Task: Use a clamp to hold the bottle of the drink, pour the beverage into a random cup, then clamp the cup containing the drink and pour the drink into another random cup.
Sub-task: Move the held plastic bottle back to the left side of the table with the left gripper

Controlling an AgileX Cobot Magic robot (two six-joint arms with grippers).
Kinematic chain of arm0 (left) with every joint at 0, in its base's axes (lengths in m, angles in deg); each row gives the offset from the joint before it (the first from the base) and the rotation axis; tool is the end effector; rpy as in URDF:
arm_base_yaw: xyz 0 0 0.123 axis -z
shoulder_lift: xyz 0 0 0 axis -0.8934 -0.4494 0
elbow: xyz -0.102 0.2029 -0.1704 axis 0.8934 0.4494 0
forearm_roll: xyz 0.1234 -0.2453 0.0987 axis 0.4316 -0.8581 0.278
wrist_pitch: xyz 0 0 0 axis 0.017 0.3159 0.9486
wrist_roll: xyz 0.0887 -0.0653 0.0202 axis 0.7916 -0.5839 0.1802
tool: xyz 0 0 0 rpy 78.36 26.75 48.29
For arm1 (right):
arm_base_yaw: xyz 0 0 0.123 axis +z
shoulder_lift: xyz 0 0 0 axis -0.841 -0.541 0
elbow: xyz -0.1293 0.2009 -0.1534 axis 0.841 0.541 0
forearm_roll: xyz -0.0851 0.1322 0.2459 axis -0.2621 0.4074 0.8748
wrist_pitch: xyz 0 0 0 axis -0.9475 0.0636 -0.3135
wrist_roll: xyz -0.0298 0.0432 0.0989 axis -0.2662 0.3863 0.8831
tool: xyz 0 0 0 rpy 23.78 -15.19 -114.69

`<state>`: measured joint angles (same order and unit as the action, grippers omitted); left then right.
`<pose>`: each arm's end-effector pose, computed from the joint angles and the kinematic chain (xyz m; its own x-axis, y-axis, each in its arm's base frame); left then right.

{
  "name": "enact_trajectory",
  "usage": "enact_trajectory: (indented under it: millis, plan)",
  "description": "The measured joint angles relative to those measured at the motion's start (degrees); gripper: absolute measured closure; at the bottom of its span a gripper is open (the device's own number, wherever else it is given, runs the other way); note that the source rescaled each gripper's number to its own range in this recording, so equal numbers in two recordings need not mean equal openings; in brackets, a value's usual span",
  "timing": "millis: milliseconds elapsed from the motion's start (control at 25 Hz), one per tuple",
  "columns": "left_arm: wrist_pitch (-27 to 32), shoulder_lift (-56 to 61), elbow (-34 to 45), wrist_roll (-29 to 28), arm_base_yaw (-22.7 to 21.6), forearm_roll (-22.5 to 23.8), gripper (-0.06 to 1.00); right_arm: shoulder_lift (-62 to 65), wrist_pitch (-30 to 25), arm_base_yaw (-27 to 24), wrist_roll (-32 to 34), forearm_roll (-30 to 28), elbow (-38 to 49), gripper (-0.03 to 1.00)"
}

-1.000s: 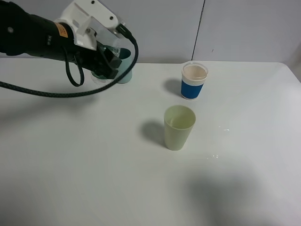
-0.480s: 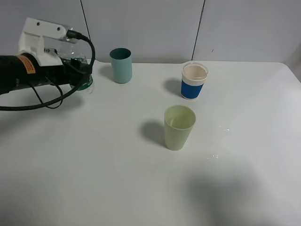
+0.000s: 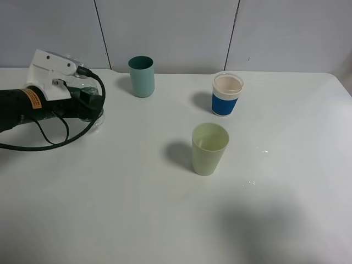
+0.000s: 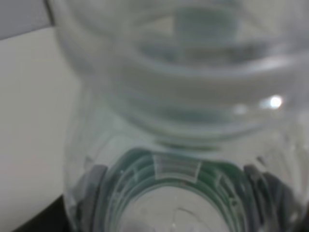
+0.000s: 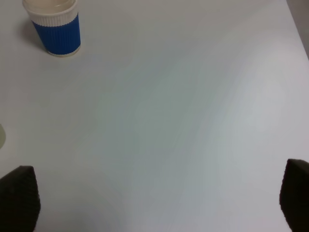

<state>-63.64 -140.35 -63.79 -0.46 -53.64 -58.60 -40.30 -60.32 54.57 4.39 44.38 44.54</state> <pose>0.3153 -0.0794 0.1077 -0.3876 0.1666 -0.9067 0.4078 0.9130 -0.0066 0.0487 0.0046 0.2877 -0.4550 -0.1144 -0.8831 -0.0711 0.9932 -0.0920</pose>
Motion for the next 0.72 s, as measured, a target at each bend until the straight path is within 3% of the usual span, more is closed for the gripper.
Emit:
enact_trajectory:
  millis: [280, 720]
  plan:
    - [-9.52, -6.07, -0.05, 0.0, -0.79, 4.56, 0.92, 0.0, 0.0, 0.0, 0.0, 0.0, 0.0, -0.03]
    - [-13.63, -12.62, -0.09, 0.19, -0.79, 4.75, 0.92, 0.0, 0.0, 0.0, 0.0, 0.0, 0.0, -0.03]
